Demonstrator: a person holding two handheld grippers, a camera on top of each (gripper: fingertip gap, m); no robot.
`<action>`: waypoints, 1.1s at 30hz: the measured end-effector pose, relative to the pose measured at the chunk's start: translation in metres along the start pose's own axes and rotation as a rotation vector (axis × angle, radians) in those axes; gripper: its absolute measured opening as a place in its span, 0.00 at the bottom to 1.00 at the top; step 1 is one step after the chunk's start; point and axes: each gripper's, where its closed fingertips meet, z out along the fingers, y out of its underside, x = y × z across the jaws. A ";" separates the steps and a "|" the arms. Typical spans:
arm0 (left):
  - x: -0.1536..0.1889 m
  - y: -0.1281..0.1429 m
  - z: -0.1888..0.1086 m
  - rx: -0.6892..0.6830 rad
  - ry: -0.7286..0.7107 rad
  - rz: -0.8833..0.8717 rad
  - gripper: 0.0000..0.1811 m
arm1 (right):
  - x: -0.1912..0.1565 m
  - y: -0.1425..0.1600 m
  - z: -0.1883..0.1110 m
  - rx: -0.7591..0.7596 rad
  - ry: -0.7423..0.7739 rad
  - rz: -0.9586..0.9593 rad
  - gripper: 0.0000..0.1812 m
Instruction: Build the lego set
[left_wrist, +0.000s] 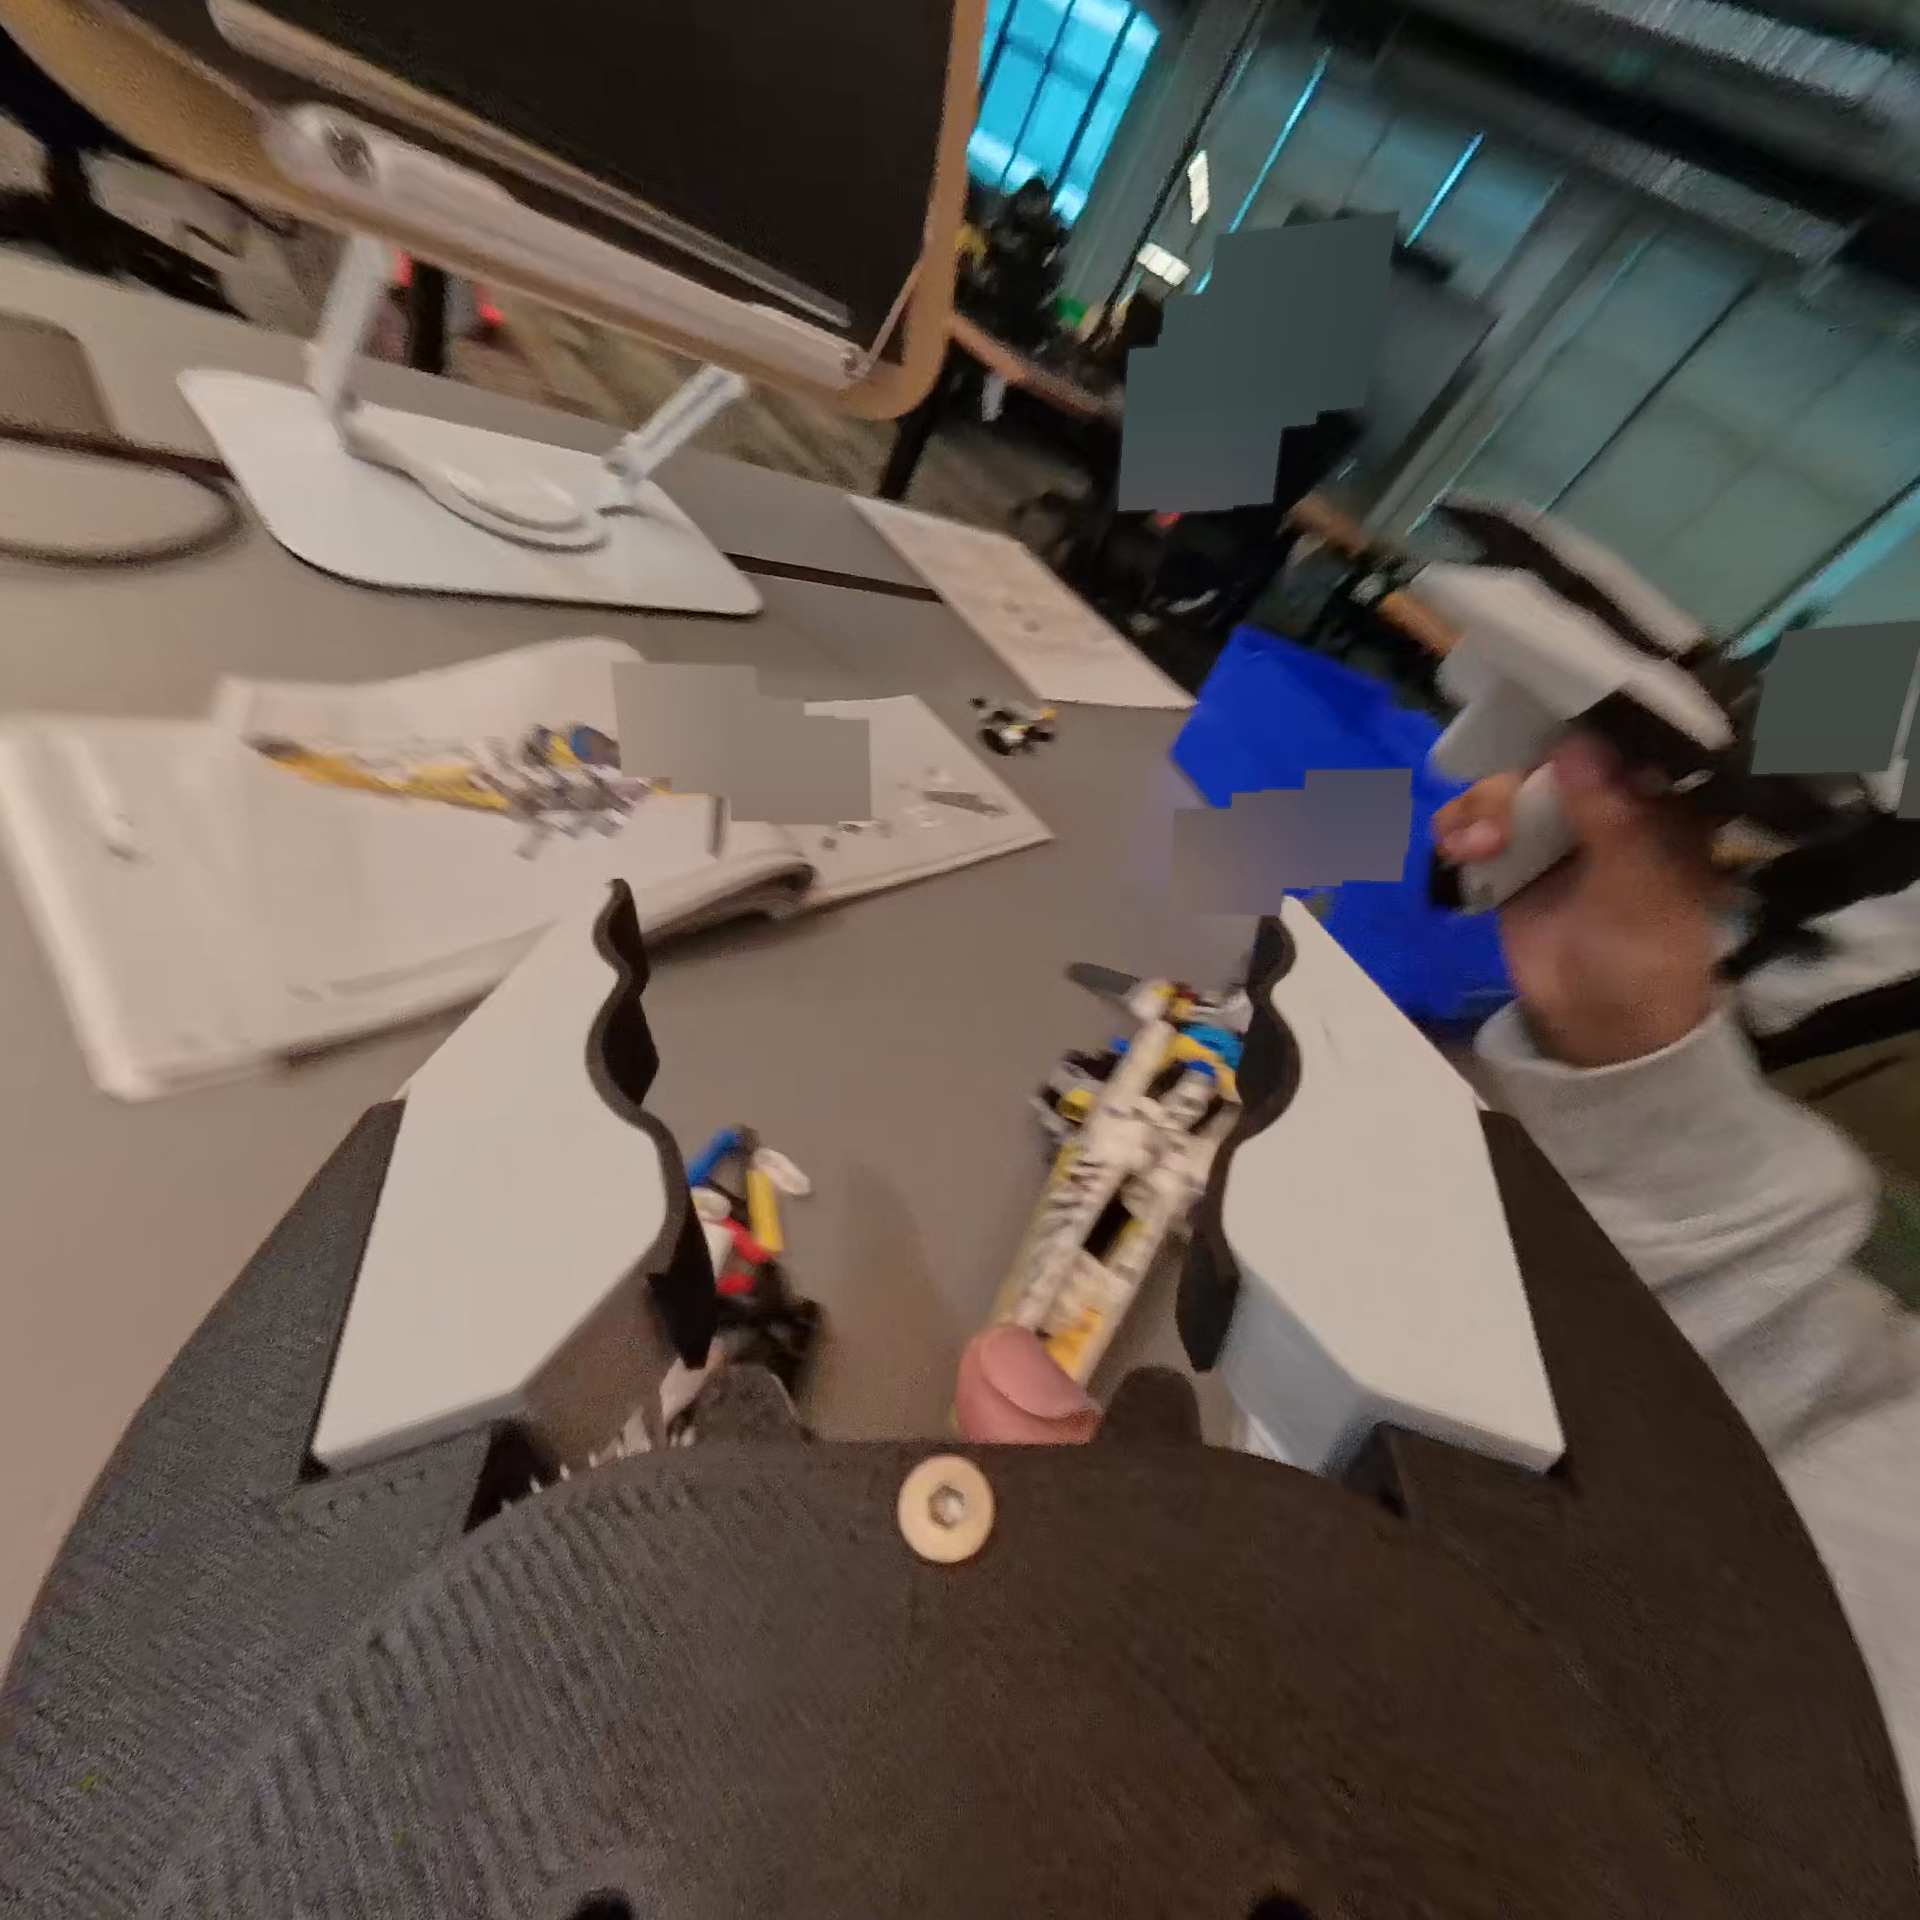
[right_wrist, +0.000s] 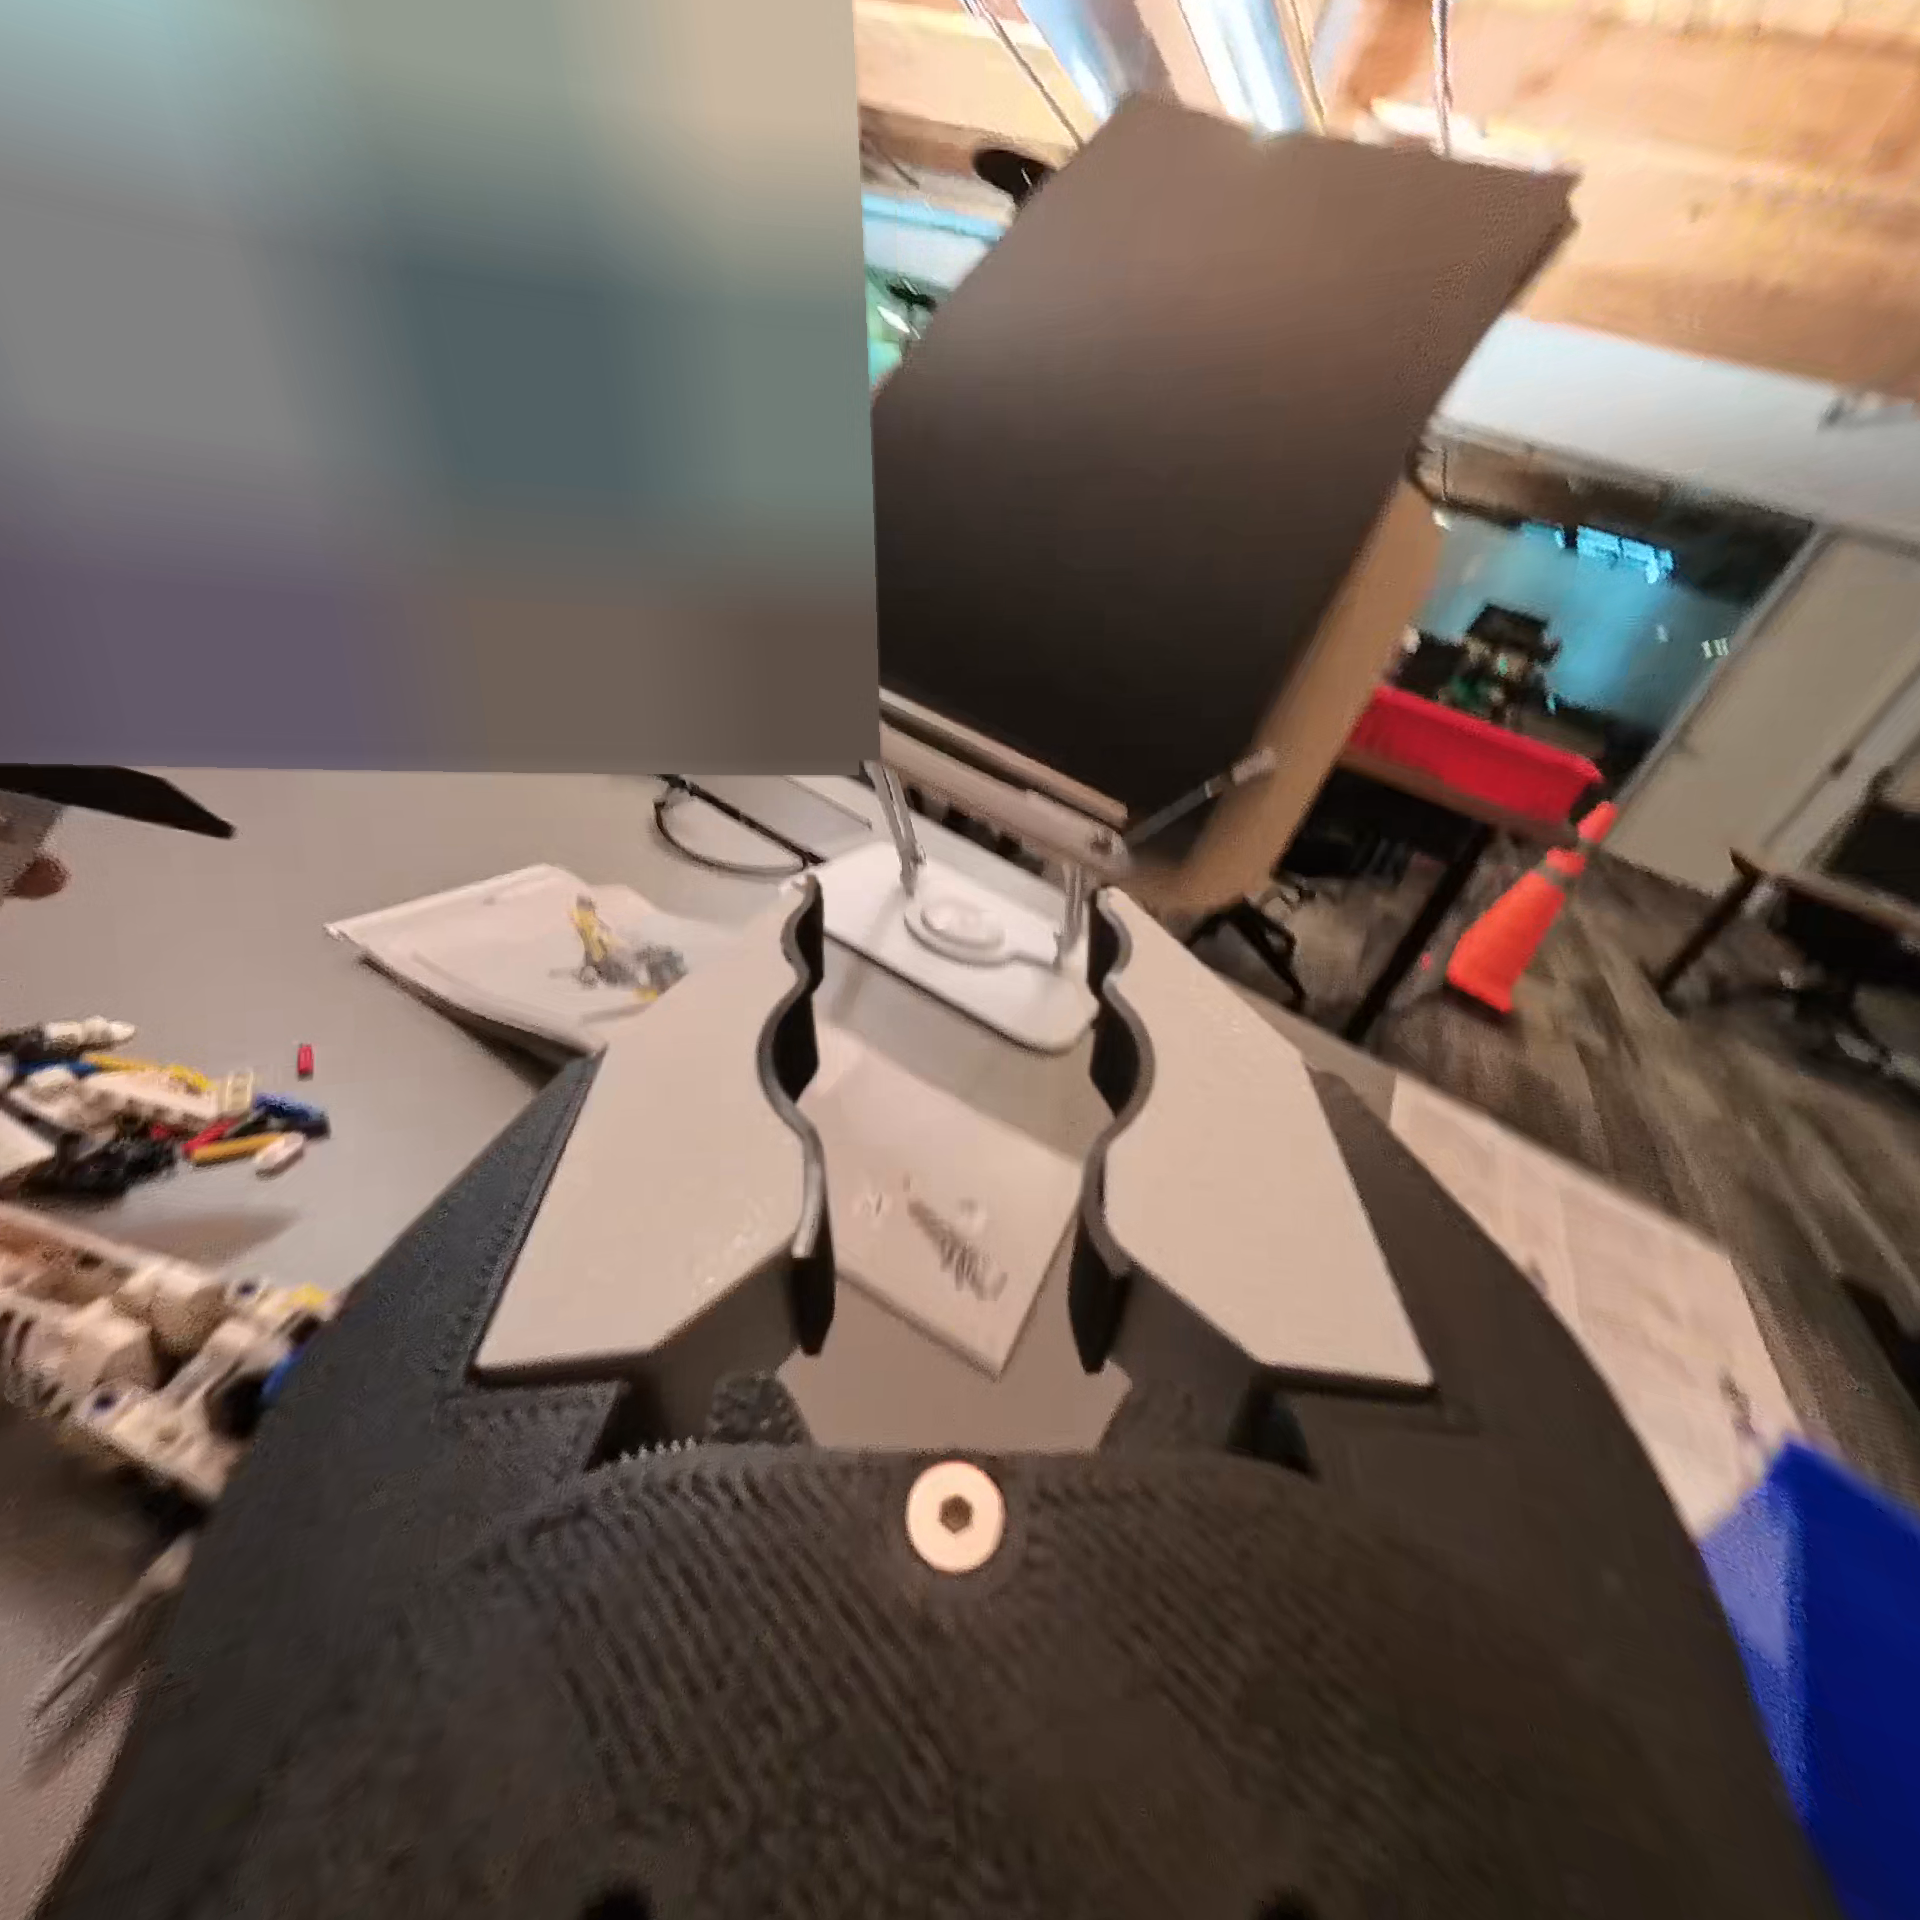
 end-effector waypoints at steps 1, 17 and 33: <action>-0.009 -0.010 0.005 -0.022 -0.044 0.068 0.66 | 0.002 -0.007 0.012 0.028 -0.019 -0.019 0.27; -0.071 -0.013 0.079 -0.220 0.091 0.220 0.73 | 0.032 0.118 0.063 -0.260 -0.096 0.128 0.20; -0.121 -0.044 0.063 -0.065 0.047 0.163 0.50 | 0.013 0.148 0.071 -0.331 -0.182 0.262 0.26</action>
